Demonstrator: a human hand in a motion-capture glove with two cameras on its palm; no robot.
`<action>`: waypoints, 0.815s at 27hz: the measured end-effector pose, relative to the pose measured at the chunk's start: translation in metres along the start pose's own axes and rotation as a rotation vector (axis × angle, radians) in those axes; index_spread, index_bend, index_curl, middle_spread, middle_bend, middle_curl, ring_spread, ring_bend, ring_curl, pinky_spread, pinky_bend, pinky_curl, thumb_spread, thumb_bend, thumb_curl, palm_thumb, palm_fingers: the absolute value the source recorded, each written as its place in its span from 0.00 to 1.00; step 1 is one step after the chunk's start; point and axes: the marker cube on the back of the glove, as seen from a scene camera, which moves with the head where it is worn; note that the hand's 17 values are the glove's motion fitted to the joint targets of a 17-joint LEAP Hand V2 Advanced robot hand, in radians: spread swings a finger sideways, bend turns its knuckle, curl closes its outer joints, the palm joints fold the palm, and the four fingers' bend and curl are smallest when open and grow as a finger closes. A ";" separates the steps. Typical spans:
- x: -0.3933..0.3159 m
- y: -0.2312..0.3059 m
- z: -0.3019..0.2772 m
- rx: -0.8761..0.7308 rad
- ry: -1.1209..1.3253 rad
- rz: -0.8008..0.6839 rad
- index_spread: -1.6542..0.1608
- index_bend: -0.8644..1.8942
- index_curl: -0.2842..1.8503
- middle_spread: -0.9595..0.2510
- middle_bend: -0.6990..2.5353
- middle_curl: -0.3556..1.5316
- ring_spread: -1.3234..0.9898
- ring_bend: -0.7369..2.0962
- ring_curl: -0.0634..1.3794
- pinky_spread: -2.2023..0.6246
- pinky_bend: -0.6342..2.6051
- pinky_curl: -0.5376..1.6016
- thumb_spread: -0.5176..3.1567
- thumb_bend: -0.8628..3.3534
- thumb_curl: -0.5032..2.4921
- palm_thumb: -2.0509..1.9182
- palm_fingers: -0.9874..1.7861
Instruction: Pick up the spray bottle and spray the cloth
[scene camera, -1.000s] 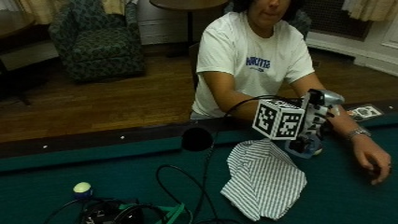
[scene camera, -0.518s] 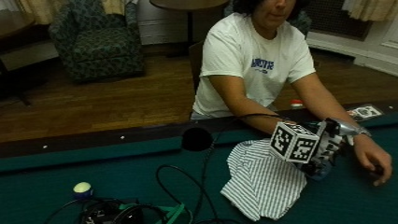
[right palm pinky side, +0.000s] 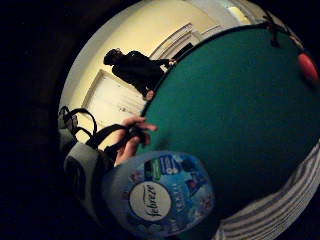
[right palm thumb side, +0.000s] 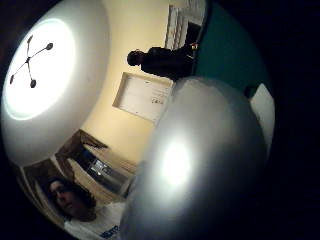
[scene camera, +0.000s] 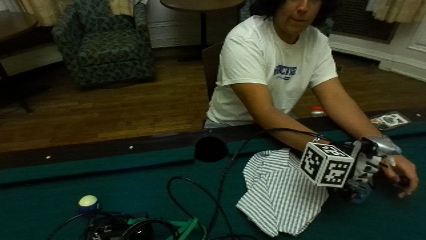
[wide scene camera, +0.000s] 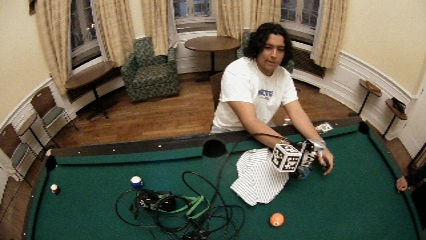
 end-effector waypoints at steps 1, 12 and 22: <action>0.001 -0.002 0.002 -0.005 -0.004 0.003 0.74 0.38 0.35 0.63 0.35 0.43 0.49 0.42 0.33 0.79 0.24 0.34 0.40 0.20 0.32 0.70 0.77; 0.018 0.007 0.005 -0.209 -0.055 0.062 0.74 0.38 0.35 0.63 0.35 0.43 0.49 0.42 0.33 0.79 0.24 0.34 0.40 0.20 0.32 0.70 0.77; 0.024 0.024 -0.016 -0.314 0.156 0.051 0.74 0.38 0.35 0.63 0.35 0.43 0.49 0.42 0.33 0.79 0.24 0.34 0.40 0.20 0.32 0.70 0.77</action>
